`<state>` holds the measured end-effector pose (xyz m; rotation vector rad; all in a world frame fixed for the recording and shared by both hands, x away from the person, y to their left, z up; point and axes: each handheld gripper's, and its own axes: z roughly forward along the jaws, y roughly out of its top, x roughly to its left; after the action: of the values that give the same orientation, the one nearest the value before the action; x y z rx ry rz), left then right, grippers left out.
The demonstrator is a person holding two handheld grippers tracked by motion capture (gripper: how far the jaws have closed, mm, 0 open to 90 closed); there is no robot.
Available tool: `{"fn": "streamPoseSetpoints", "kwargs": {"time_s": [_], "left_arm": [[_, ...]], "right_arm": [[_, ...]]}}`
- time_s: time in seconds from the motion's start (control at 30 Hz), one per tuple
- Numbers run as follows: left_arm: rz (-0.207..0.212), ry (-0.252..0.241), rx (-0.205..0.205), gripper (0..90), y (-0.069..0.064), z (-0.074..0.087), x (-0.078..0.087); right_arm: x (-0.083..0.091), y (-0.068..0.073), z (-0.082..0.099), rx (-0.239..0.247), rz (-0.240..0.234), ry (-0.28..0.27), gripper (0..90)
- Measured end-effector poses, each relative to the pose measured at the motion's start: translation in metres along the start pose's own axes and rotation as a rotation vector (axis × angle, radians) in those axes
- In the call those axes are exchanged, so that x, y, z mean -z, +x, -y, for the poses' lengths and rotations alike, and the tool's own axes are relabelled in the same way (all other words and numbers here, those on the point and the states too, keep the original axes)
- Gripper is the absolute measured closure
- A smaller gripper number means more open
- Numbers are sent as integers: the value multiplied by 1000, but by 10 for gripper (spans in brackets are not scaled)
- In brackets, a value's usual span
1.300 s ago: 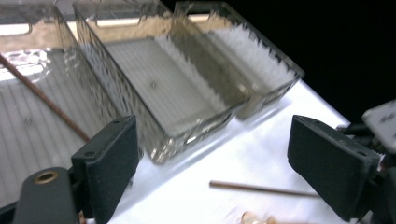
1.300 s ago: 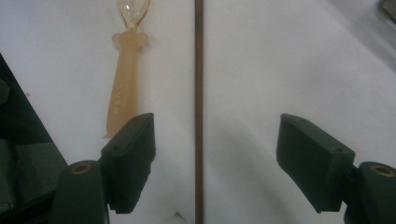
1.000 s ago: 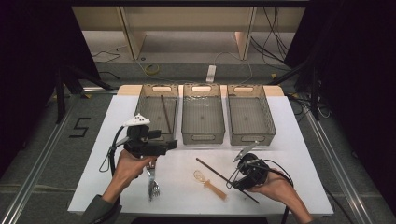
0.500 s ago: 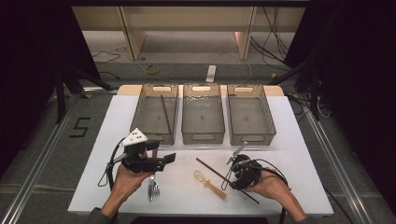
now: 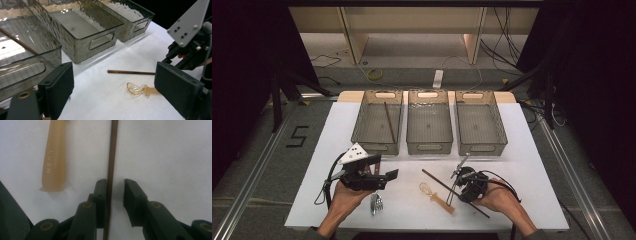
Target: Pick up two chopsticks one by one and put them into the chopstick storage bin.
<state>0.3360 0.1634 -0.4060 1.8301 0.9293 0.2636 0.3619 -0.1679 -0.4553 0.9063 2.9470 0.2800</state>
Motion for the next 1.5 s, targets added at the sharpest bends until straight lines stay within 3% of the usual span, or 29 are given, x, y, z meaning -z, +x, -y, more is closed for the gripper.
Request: {"fn": "streamPoseSetpoints", "kwargs": {"time_s": [0.13,0.33,0.67,0.8,1.03,1.33,1.5], "left_arm": [[-4,3,1,159,0,0,-1],[1,8,1,159,-1,1,-2],[18,10,24,160,-1,3,-5],[13,12,17,160,-1,3,-5],[19,-3,52,160,-2,2,-5],[52,-8,82,160,-8,-1,-12],[72,-10,98,160,-13,-2,-18]], "right_arm": [[-1,0,-2,20,13,11,758],[-2,-2,-4,7,8,14,845],[1,-1,-4,33,21,8,862],[10,-3,-2,30,18,-33,862],[25,-6,0,-4,8,-122,863],[40,-9,-5,-11,12,-250,862],[45,-7,-9,-8,11,-289,862]]}}
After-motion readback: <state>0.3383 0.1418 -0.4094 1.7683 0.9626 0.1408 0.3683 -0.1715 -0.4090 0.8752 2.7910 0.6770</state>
